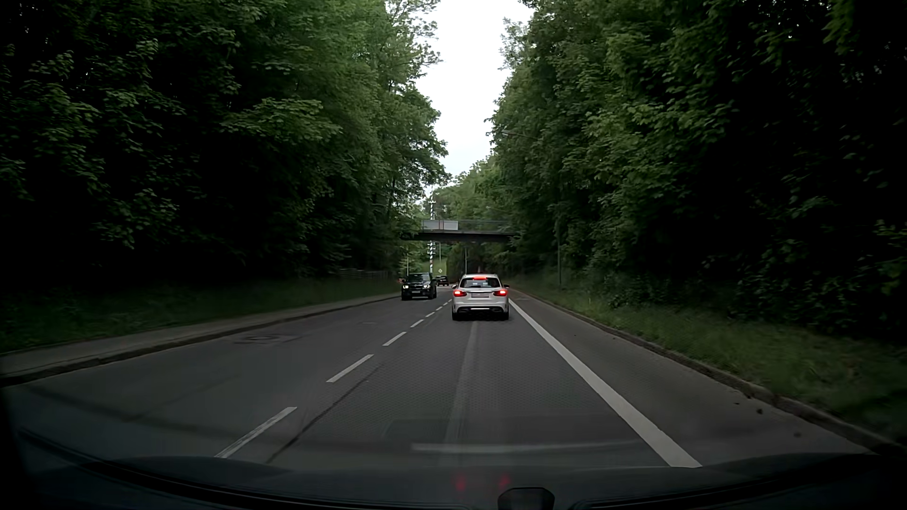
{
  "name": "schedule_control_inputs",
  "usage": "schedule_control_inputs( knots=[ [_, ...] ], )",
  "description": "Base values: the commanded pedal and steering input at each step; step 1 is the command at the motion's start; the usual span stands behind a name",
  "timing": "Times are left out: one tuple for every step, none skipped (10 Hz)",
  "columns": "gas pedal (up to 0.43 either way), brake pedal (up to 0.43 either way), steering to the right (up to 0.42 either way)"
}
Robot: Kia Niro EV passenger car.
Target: Follow the waypoints while adhering to traffic rules and regulations
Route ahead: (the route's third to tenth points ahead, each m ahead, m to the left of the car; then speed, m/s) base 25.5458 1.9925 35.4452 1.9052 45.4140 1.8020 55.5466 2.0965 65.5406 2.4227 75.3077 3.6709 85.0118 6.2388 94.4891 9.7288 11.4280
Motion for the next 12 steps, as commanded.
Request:
schedule_control_inputs(
  knots=[
    [0.000, 0.220, -0.002],
    [0.000, 0.226, -0.002],
    [0.000, 0.226, -0.002],
    [0.000, 0.226, -0.002],
    [0.000, 0.226, -0.002],
    [0.000, 0.226, -0.002],
    [0.000, 0.232, -0.002],
    [0.000, 0.232, -0.002],
    [0.000, 0.232, -0.002],
    [0.000, 0.232, -0.002],
    [0.000, 0.232, -0.002],
    [0.000, 0.226, -0.002]
  ],
)
